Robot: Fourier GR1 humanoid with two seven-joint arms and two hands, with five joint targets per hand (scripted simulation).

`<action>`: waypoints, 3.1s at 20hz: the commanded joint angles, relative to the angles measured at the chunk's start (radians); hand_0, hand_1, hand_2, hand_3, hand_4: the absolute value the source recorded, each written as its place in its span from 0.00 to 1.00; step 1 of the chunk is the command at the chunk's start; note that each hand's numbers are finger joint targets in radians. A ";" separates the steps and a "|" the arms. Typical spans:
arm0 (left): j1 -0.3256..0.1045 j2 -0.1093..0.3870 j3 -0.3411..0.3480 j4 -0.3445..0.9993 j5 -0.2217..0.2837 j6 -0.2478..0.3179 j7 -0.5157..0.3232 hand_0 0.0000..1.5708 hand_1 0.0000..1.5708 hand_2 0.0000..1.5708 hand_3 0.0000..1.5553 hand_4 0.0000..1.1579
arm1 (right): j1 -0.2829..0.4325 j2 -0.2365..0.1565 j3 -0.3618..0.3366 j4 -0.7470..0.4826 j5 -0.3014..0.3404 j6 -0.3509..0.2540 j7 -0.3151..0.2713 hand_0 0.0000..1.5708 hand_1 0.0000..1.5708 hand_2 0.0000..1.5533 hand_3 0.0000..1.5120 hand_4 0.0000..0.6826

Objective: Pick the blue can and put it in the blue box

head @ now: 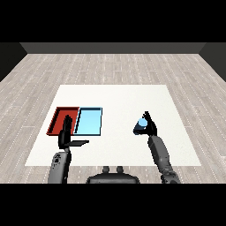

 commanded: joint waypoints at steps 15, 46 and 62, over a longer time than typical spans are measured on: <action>-0.029 0.018 0.035 0.045 0.039 -0.033 -0.027 0.00 0.00 0.00 0.00 0.00 | -0.117 -0.008 -0.028 0.273 0.061 -0.186 -0.093 0.93 0.93 0.94 0.96 0.80; -0.098 -0.053 -0.181 0.067 -0.024 0.056 0.052 0.00 0.00 0.00 0.00 0.00 | 0.003 0.108 0.217 -0.403 0.166 -0.324 0.122 0.92 0.92 0.95 0.89 0.81; -0.222 -0.053 -0.331 0.148 0.098 0.144 0.082 0.00 0.00 0.00 0.00 0.00 | -0.006 0.109 0.310 -0.470 0.163 -0.382 0.150 0.92 0.92 0.95 0.91 0.82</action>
